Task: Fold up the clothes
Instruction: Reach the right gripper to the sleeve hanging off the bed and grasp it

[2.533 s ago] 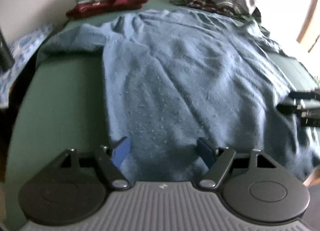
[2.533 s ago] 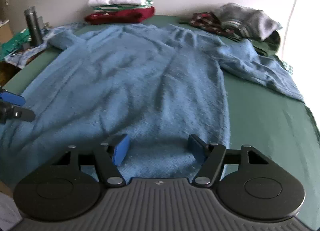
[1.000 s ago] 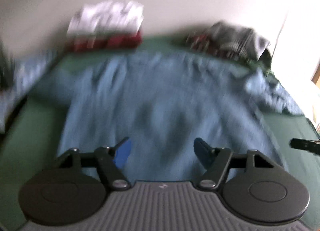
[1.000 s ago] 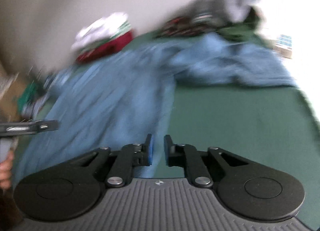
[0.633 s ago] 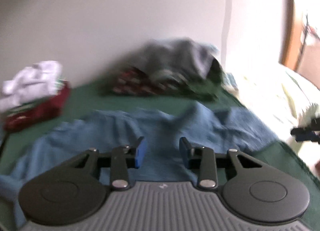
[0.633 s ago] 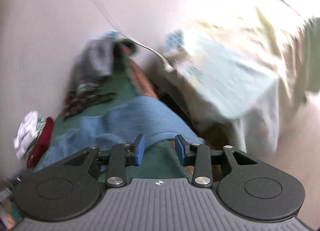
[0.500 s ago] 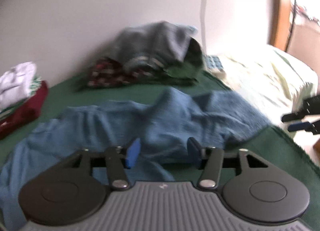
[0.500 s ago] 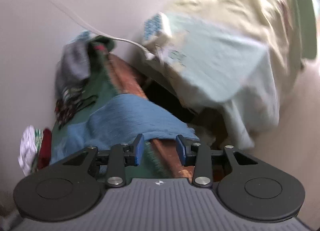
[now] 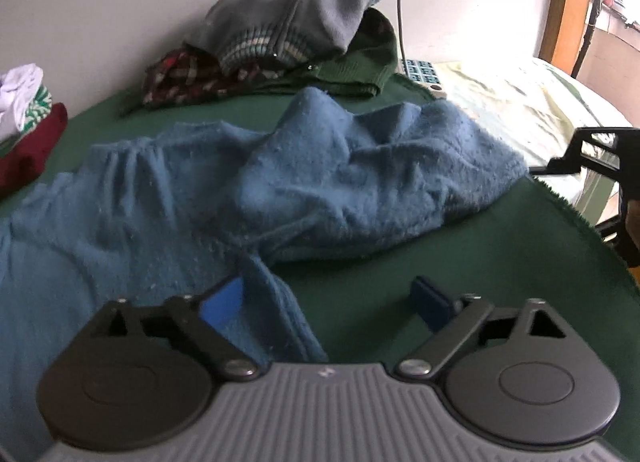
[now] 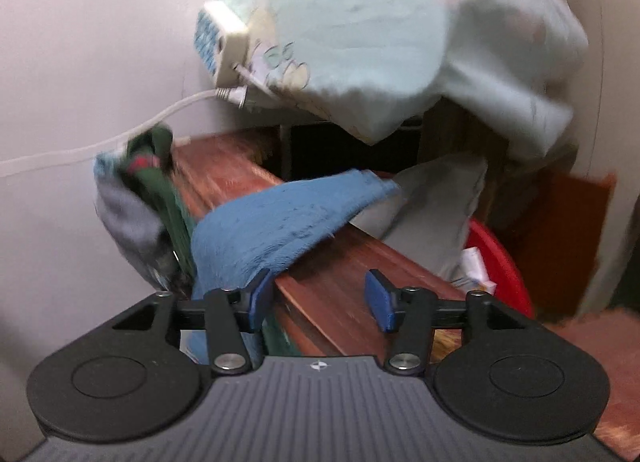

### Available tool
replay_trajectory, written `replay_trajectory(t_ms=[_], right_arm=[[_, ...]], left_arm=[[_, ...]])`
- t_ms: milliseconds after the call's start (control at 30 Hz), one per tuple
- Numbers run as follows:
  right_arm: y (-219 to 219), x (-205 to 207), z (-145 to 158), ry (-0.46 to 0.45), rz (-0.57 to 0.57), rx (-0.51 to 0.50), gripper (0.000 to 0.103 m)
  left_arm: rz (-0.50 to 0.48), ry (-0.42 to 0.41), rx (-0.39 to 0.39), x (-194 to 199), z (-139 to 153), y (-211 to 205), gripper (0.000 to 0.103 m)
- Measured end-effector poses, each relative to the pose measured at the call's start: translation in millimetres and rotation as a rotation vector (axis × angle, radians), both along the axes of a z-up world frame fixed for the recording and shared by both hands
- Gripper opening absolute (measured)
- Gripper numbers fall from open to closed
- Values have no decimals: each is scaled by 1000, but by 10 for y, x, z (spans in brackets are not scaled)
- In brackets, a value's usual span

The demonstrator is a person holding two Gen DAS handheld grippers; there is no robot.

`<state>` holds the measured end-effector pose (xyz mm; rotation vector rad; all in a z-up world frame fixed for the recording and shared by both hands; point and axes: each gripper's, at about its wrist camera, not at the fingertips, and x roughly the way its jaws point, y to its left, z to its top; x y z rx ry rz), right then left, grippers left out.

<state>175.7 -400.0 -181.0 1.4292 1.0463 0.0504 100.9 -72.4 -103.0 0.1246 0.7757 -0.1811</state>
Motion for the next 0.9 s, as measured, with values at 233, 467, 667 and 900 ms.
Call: replay_trajectory(t_ms=[233,467,667,900], right_arm=[[-42,-27,-52,-7,-103,79,55],[-20,67,-140,-8,-146,127,60],[78,297,-252,-5,-102,127,61],[116,546,-272,-96,-71,66,56]], left_arm=[[30,-31,-43,-86,-138,33,102],[42,-48,-52,-87,-147,30,102],[47,-54,-55,-93,-156,27,102],[49,-58,-58,-98,-163,29,102]])
